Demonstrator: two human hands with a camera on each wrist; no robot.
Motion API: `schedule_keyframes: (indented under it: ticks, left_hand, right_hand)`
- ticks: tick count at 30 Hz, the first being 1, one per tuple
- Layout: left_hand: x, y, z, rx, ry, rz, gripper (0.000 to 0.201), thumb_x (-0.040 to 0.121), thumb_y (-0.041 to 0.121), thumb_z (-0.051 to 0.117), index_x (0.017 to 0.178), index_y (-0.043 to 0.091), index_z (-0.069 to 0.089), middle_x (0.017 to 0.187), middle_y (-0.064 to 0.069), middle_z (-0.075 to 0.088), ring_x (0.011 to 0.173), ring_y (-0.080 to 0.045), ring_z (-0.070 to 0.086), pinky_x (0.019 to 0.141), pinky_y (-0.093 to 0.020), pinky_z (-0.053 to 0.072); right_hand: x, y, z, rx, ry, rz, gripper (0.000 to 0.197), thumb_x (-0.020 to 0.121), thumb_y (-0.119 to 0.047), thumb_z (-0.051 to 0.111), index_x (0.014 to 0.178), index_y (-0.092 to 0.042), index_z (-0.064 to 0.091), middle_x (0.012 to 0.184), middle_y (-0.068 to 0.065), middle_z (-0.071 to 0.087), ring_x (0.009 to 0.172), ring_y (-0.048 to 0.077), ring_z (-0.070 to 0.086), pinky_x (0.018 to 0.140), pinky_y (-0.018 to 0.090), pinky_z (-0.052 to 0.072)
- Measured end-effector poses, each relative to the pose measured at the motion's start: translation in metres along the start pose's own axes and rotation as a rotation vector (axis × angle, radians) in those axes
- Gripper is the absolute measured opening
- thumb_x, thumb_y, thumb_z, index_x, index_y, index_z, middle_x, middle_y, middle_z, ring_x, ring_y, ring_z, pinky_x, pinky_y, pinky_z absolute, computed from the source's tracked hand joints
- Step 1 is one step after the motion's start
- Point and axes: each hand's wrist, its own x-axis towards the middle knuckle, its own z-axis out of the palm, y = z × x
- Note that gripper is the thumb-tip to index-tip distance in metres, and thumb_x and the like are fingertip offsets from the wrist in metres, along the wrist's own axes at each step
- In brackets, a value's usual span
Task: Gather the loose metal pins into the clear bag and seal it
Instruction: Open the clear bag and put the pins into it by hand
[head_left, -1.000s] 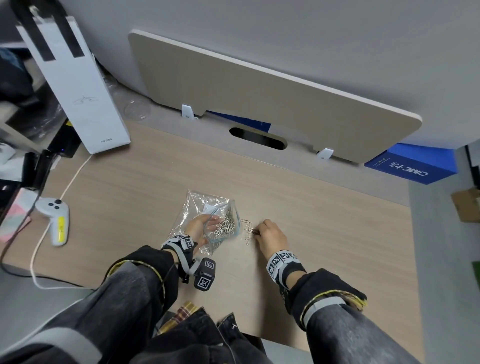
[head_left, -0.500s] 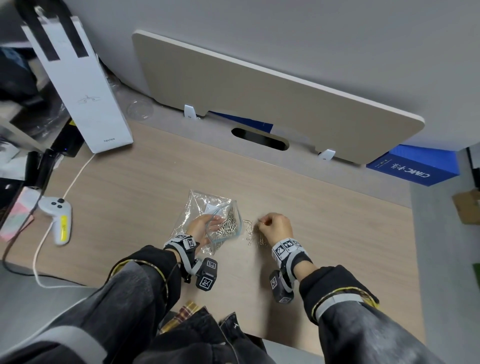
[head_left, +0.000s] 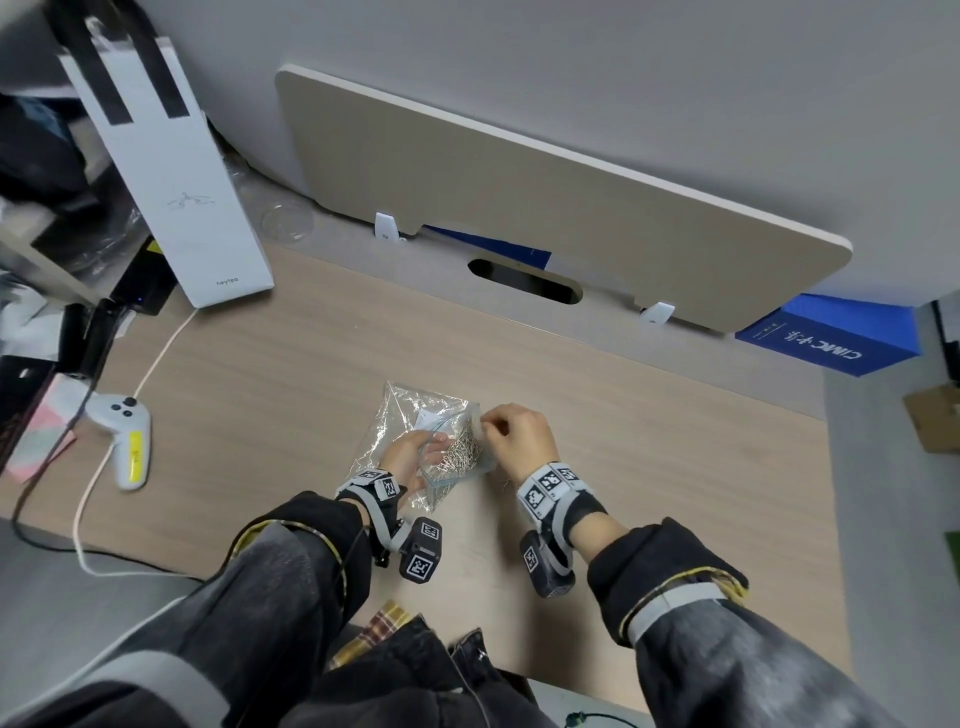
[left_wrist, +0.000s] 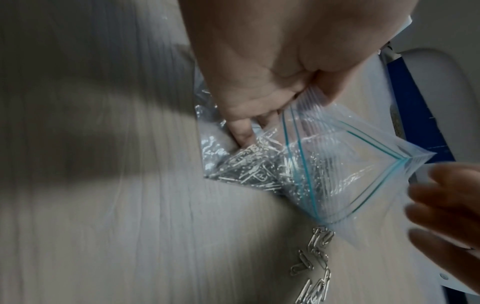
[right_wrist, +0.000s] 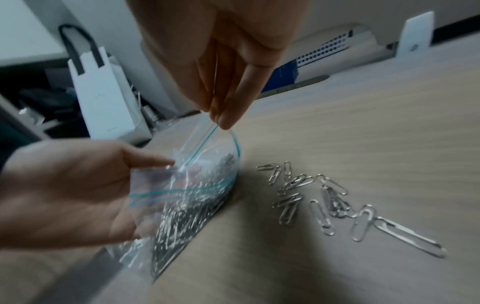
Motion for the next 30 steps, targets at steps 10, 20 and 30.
schedule_keyframes:
  ticks: [10, 20, 30]
  left_hand:
    - [0.001, -0.003, -0.002, 0.051, -0.018, 0.019, 0.024, 0.094, 0.023, 0.047, 0.104, 0.010, 0.064, 0.110, -0.004, 0.068, 0.112, -0.025, 0.056, 0.111, -0.062, 0.027]
    - [0.000, -0.004, -0.001, 0.073, -0.015, 0.046, 0.024, 0.092, 0.024, 0.049, 0.104, 0.010, 0.064, 0.114, -0.008, 0.066, 0.127, -0.033, 0.051, 0.110, -0.062, 0.027]
    - [0.003, -0.006, -0.004, 0.049, -0.035, 0.043, 0.020, 0.093, 0.023, 0.048, 0.097, 0.012, 0.064, 0.105, -0.004, 0.067, 0.130, -0.035, 0.048, 0.113, -0.064, 0.022]
  right_hand:
    - [-0.034, 0.087, -0.012, -0.059, -0.052, 0.550, 0.018, 0.084, -0.012, 0.055, 0.096, -0.010, 0.068, 0.104, 0.011, 0.069, 0.098, 0.029, 0.063, 0.080, 0.028, 0.046]
    - [-0.048, 0.081, 0.032, 0.133, 0.022, 0.587, 0.022, 0.073, -0.001, 0.058, 0.089, -0.017, 0.056, 0.099, 0.008, 0.064, 0.091, 0.025, 0.060, 0.076, 0.029, 0.048]
    - [-0.054, 0.086, 0.024, 0.154, 0.156, 0.556, 0.027, 0.072, 0.003, 0.048, 0.081, -0.020, 0.059, 0.089, 0.002, 0.065, 0.085, 0.023, 0.061, 0.073, 0.023, 0.042]
